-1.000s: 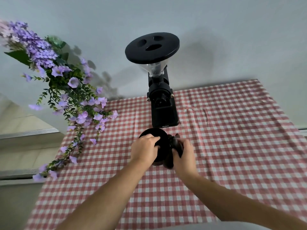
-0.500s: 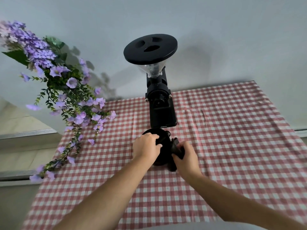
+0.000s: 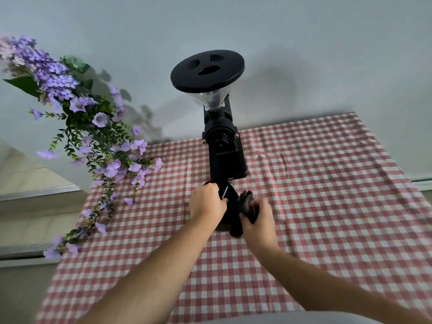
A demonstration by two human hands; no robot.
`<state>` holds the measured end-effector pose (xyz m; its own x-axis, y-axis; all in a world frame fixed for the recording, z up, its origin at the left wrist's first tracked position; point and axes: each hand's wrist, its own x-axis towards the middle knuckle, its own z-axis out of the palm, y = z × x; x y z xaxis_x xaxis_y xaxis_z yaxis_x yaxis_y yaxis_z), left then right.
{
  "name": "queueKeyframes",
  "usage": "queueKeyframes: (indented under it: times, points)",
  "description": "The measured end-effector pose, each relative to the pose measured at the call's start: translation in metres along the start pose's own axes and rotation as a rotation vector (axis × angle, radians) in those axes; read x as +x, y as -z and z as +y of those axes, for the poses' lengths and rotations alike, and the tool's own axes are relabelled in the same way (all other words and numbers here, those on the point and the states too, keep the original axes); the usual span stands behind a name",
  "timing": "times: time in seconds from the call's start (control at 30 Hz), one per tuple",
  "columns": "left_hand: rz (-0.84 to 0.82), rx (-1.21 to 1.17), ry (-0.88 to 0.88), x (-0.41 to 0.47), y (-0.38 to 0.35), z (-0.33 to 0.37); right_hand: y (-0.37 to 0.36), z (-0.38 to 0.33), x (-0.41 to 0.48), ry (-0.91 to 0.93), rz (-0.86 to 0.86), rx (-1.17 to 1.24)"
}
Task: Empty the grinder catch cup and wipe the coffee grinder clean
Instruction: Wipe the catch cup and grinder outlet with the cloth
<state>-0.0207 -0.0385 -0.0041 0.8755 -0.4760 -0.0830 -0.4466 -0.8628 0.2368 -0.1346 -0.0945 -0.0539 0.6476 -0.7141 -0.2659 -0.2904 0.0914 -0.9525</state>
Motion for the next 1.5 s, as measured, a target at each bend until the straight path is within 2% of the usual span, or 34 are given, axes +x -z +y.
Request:
queueKeyframes:
  times: [0.13, 0.23, 0.3, 0.37, 0.5, 0.63, 0.7, 0.83, 0.93, 1.17, 1.27, 1.37, 1.5]
  points:
    - [0.014, -0.013, 0.027, -0.001, 0.003, 0.004, -0.007, 0.023, -0.017, -0.104, -0.068, -0.018]
    - [0.000, -0.039, 0.043, -0.003, 0.005, 0.003, 0.001, 0.009, 0.007, -0.094, -0.023, 0.028]
    - [-0.050, -0.016, 0.029, -0.005, 0.010, 0.002, 0.009, -0.001, 0.025, -0.048, -0.063, -0.033]
    - [-0.105, 0.080, -0.094, -0.005, 0.019, -0.004, 0.014, -0.004, 0.037, 0.002, -0.125, -0.124]
    - [-0.261, 0.300, -0.531, 0.008, 0.043, -0.022, 0.020, -0.013, 0.048, 0.120, -0.195, -0.225]
    - [-0.327, 0.446, -0.700, 0.029, 0.037, -0.026, 0.017, -0.030, 0.064, 0.399, -0.344, -0.486]
    - [-0.319, 0.420, -0.702, 0.034, 0.032, -0.028, 0.016, -0.025, 0.063, 0.420, -0.363, -0.511]
    - [-0.337, 0.348, -0.700, 0.032, 0.033, -0.037, 0.014, 0.007, 0.030, 0.111, -0.182, -0.252]
    - [-0.331, 0.347, -0.709, 0.031, 0.033, -0.039, 0.007, 0.022, 0.004, -0.030, -0.183, -0.117]
    - [-0.267, 0.353, -0.645, 0.027, 0.023, -0.037, 0.031, -0.014, 0.040, 0.052, -0.196, -0.065]
    - [-0.252, 0.324, -0.598, 0.026, 0.019, -0.037, 0.034, -0.006, 0.040, 0.097, -0.300, -0.205]
    - [-0.257, 0.324, -0.573, 0.026, 0.017, -0.038, 0.041, 0.003, 0.042, 0.186, -0.292, -0.424]
    - [-0.226, 0.328, -0.556, 0.023, 0.018, -0.035, 0.042, -0.029, 0.053, 0.320, -0.227, -0.434]
